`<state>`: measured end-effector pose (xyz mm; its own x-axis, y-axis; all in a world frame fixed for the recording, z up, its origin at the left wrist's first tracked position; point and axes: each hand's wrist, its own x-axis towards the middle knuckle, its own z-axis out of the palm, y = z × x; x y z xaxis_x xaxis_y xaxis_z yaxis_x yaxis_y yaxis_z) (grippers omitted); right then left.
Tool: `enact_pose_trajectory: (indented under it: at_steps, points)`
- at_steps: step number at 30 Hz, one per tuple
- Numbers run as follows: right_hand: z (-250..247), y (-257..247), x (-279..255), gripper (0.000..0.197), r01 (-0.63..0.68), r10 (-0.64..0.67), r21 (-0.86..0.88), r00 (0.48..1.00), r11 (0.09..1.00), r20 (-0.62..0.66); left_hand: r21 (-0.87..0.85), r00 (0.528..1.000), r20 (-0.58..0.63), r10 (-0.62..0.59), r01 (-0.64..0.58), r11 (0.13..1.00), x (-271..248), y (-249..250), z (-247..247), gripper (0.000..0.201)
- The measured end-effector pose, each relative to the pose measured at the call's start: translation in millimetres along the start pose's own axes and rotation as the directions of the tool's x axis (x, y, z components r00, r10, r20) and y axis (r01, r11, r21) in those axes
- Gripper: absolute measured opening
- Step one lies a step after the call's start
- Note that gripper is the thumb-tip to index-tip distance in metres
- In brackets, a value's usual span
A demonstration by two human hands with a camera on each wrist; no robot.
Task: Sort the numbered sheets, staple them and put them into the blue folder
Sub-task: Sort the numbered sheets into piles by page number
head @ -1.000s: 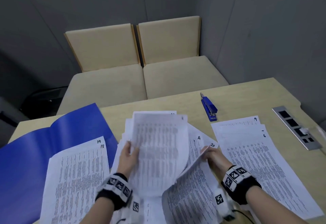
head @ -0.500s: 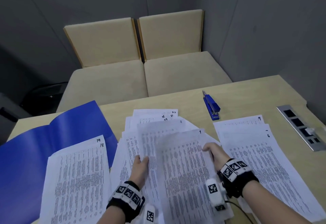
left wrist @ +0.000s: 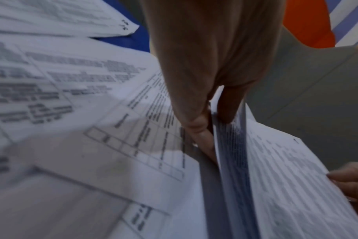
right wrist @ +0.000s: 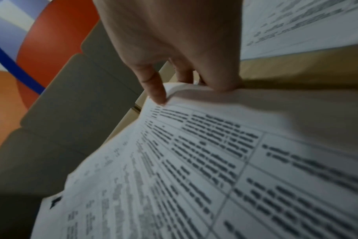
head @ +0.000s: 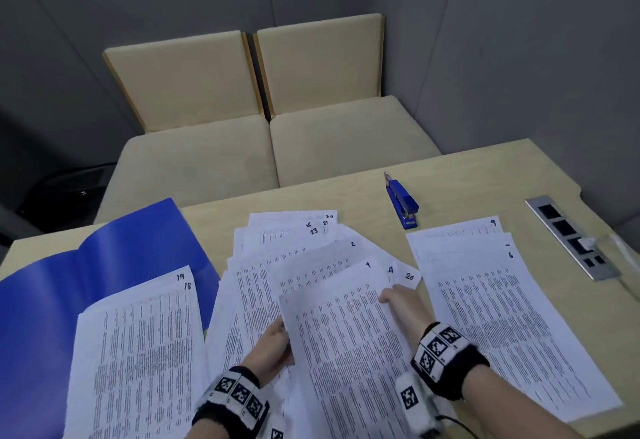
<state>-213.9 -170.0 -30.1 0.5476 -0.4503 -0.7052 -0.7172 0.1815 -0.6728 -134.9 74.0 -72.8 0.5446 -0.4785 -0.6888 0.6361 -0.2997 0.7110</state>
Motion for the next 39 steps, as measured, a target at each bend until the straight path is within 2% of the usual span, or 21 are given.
enact_pose_trajectory:
  at_steps: [2, 4, 7, 10, 12, 13, 14, 15, 17, 19, 22, 24, 26, 27, 31, 33, 34, 35, 36, 37, 39]
  points:
    - [-1, 6, -1, 0.043, 0.041, -0.042, 0.087, 0.999, 0.995, 0.009, -0.011, 1.0, 0.005, -0.005, 0.005, 1.0, -2, -1, -9, 0.032]
    - [-2, 4, -6, 0.035, 0.063, -0.072, 0.207, 0.997, 0.976, 0.032, -0.066, 1.0, -0.011, 0.0, -0.001, 0.998, -5, -1, -18, 0.035]
    - [-7, 5, -5, 0.033, 0.053, -0.082, 0.34, 0.994, 0.939, 0.073, -0.121, 1.0, -0.029, -0.008, 0.004, 0.993, -12, 2, -24, 0.031]
    - [-19, 6, 4, 0.036, 0.021, -0.066, 0.487, 0.995, 0.873, 0.075, -0.095, 0.994, -0.11, 0.014, -0.025, 0.995, -16, 2, -34, 0.031]
    - [-25, -7, -5, 0.008, 0.012, -0.038, 0.54, 0.999, 0.842, 0.039, -0.033, 0.986, -0.166, 0.021, -0.027, 0.999, -12, -1, -42, 0.06]
    - [-28, -11, -7, 0.011, 0.002, -0.03, 0.562, 0.999, 0.827, 0.04, -0.003, 0.984, -0.175, 0.038, -0.039, 0.999, -15, 1, -41, 0.073]
    - [-31, -11, -5, 0.028, -0.003, -0.022, 0.564, 0.999, 0.826, 0.037, 0.022, 0.98, -0.192, 0.046, -0.043, 0.999, -10, -2, -44, 0.08]
    - [-33, -11, -4, 0.034, -0.01, -0.021, 0.562, 0.999, 0.827, 0.049, 0.019, 0.978, -0.204, 0.045, -0.042, 0.999, -10, -1, -41, 0.079]
    - [-32, -11, -5, 0.015, -0.03, -0.012, 0.515, 0.997, 0.856, 0.077, -0.005, 0.98, -0.193, 0.051, -0.053, 0.999, -5, -4, -37, 0.077]
    - [-29, -4, 4, 0.022, -0.044, -0.017, 0.47, 0.992, 0.882, 0.124, 0.0, 0.989, -0.145, 0.018, -0.018, 1.0, -11, 2, -21, 0.075]
    - [-22, 0, 3, 0.024, -0.061, -0.006, 0.379, 0.985, 0.923, 0.172, -0.039, 1.0, -0.024, 0.012, -0.013, 0.999, -18, 9, 3, 0.042]
    - [-17, 0, -1, 0.04, -0.061, 0.025, 0.28, 0.991, 0.958, 0.129, -0.102, 0.999, 0.04, 0.016, -0.011, 0.995, -20, 10, 16, 0.036]
    - [-14, 1, -2, 0.033, -0.063, 0.058, 0.118, 0.997, 0.991, 0.046, -0.136, 0.995, 0.101, -0.005, 0.019, 0.991, -24, 8, 22, 0.035]
    - [-15, 4, 1, 0.028, -0.052, 0.052, 0.048, 0.999, 0.998, 0.005, -0.116, 0.996, 0.087, -0.036, 0.046, 0.992, -21, 5, 19, 0.033]
    - [-20, 17, 14, 0.041, -0.037, 0.03, -0.056, 0.993, 0.998, -0.113, 0.148, 0.973, 0.127, -0.194, 0.175, 0.973, -25, 23, 18, 0.022]
    - [-23, 21, 17, 0.045, -0.034, 0.026, -0.058, 0.99, 0.998, -0.136, 0.408, 0.955, 0.088, -0.282, 0.223, 0.885, -23, 46, 13, 0.027]
    - [-24, 22, 18, 0.045, -0.029, 0.02, -0.055, 0.989, 0.998, -0.147, 0.549, 0.96, 0.015, -0.28, 0.226, 0.804, -17, 61, 9, 0.033]
    - [-26, 23, 21, 0.046, -0.008, 0.001, -0.045, 0.989, 0.999, -0.149, 0.688, 0.975, -0.079, -0.206, 0.203, 0.696, -9, 77, 4, 0.036]
    - [-26, 25, 23, 0.046, 0.024, -0.029, -0.029, 0.987, 0.999, -0.159, 0.799, 0.984, -0.172, -0.057, 0.173, 0.576, 4, 93, -1, 0.036]
    - [-26, 26, 26, 0.045, 0.057, -0.061, -0.03, 0.985, 0.998, -0.162, 0.871, 0.964, -0.233, 0.126, 0.149, 0.467, 19, 109, -5, 0.034]
    - [-25, 27, 29, 0.025, 0.117, -0.128, -0.073, 0.979, 0.99, -0.161, 0.927, 0.864, -0.253, 0.435, 0.088, 0.363, 48, 141, -10, 0.026]
